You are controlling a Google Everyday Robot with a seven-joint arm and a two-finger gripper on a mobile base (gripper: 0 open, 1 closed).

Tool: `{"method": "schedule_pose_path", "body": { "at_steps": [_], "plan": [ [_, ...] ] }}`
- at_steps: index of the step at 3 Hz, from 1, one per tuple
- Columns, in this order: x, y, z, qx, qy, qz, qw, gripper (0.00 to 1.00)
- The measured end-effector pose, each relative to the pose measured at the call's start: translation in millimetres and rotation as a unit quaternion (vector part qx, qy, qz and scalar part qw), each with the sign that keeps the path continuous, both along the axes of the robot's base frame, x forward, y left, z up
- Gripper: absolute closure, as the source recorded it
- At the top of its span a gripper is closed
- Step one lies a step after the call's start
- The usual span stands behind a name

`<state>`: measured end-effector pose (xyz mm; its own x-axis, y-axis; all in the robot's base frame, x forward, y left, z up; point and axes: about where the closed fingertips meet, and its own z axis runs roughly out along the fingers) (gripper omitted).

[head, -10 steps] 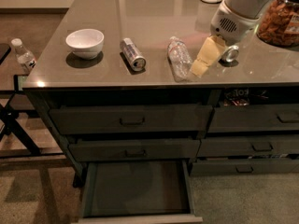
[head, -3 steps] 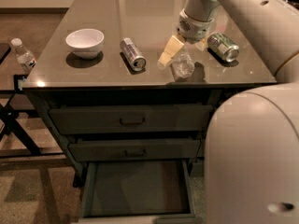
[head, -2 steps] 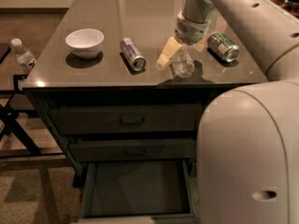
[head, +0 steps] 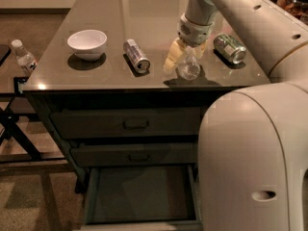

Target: Place water bottle into bottom drawer

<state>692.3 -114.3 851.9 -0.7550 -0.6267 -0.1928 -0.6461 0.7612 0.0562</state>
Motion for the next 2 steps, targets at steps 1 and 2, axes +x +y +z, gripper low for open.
{"method": "schedule_pose_path", "body": {
  "at_steps": [1,2],
  "plan": [
    [0.0,0.0,0.0,0.000,0.000,0.000,1.0000,0.42],
    [0.0,0.0,0.0,0.000,0.000,0.000,1.0000,0.65]
  ]
}}
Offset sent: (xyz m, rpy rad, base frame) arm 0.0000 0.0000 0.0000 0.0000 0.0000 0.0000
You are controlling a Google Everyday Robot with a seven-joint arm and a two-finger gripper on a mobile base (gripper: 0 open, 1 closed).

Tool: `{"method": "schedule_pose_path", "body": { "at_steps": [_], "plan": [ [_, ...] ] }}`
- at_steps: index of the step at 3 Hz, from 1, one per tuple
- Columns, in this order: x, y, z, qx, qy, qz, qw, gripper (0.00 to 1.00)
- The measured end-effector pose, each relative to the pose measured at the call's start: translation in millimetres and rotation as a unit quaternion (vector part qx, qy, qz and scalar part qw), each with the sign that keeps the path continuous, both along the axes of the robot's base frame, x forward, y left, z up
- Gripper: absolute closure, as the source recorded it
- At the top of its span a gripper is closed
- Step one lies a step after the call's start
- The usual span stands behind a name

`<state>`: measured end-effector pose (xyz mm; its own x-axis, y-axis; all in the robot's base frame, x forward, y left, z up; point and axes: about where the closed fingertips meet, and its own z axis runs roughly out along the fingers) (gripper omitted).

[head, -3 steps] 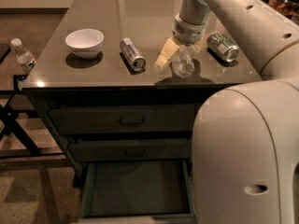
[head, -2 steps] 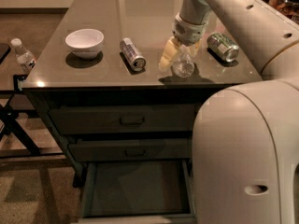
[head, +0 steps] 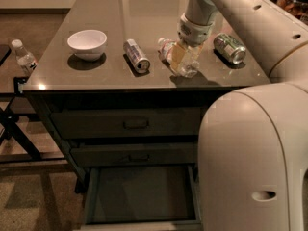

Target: Place water bottle into bottom drawer

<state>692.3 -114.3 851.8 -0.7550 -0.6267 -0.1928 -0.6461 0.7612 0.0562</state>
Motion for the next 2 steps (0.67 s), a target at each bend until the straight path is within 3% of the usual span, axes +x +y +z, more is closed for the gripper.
{"method": "schedule_pose_path", "body": {
  "at_steps": [1,2],
  "plan": [
    [0.0,0.0,0.0,0.000,0.000,0.000,1.0000,0.89],
    [0.0,0.0,0.0,0.000,0.000,0.000,1.0000,1.00]
  ]
}}
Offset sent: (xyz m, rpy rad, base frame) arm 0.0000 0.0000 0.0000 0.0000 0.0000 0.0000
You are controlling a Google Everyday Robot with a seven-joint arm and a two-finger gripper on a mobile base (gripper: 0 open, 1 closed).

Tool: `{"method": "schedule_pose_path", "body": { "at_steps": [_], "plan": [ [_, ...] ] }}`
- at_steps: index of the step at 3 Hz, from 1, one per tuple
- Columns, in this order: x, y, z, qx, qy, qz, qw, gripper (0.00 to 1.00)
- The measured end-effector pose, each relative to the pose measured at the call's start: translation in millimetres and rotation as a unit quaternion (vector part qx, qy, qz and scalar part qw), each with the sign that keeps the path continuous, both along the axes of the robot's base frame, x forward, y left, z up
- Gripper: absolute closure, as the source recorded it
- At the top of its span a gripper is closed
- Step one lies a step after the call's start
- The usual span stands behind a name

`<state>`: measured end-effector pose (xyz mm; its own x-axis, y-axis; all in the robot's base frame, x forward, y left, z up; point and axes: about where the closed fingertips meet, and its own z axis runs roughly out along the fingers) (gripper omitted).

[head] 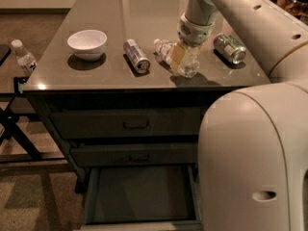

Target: Place water bottle into bottom drawer

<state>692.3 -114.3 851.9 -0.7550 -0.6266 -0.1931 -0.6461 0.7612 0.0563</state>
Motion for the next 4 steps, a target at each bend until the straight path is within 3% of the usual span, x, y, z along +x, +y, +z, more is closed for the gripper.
{"method": "schedule_pose_path", "body": {
  "at_steps": [2,3,4],
  "plan": [
    [-13,-22,22,0.033,-0.041,-0.004,0.9986,1.00],
    [-43,-36,26,0.035,-0.052,0.007,0.9980,1.00],
    [-42,-35,26,0.035,-0.053,0.007,0.9980,1.00]
  ]
}}
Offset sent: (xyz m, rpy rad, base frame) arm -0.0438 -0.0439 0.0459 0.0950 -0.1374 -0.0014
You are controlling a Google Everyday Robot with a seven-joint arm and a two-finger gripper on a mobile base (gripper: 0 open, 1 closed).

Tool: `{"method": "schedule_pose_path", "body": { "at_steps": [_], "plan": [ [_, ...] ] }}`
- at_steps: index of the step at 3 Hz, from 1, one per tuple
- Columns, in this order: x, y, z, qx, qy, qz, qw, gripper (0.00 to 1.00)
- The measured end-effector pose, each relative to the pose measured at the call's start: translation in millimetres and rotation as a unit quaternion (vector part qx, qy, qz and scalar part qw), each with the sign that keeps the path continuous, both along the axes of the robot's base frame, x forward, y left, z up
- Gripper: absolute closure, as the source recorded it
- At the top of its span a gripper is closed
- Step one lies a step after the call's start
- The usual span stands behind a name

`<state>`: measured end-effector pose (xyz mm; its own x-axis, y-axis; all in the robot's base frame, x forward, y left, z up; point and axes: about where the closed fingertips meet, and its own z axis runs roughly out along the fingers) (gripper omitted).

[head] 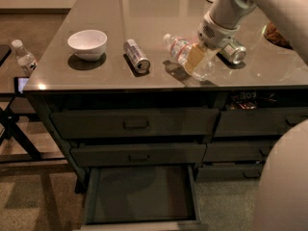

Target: Place water bottle into bottom drawer

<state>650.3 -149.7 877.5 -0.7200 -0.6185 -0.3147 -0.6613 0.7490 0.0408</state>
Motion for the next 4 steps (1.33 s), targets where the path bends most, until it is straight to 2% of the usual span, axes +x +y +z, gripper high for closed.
{"method": "schedule_pose_path", "body": {
  "at_steps": [1,2,3,4],
  "plan": [
    [-18,-4,0,-0.001,0.004,-0.003,1.0000,1.00],
    [-61,-17,-3,-0.005,0.021,-0.020,0.9996,1.00],
    [-115,-32,-6,-0.016,0.049,-0.021,0.9984,1.00],
    [-115,-32,-6,-0.016,0.049,-0.021,0.9984,1.00]
  ]
}}
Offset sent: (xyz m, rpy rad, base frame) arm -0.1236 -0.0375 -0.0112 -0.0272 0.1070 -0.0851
